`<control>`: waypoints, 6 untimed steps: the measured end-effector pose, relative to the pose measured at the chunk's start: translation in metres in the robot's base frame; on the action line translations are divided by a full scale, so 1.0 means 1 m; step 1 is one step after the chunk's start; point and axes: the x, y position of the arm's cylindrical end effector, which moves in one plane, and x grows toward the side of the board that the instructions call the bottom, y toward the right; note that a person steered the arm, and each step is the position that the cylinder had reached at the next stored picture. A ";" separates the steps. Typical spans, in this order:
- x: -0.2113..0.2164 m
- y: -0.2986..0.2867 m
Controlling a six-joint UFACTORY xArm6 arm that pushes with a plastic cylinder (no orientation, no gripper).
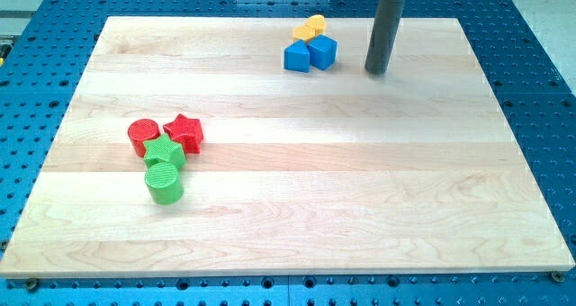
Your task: Move the yellow blocks and blue blocks to the center of the board
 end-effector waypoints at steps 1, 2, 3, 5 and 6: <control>-0.059 0.005; -0.093 0.000; -0.097 -0.032; -0.072 -0.119; -0.054 -0.125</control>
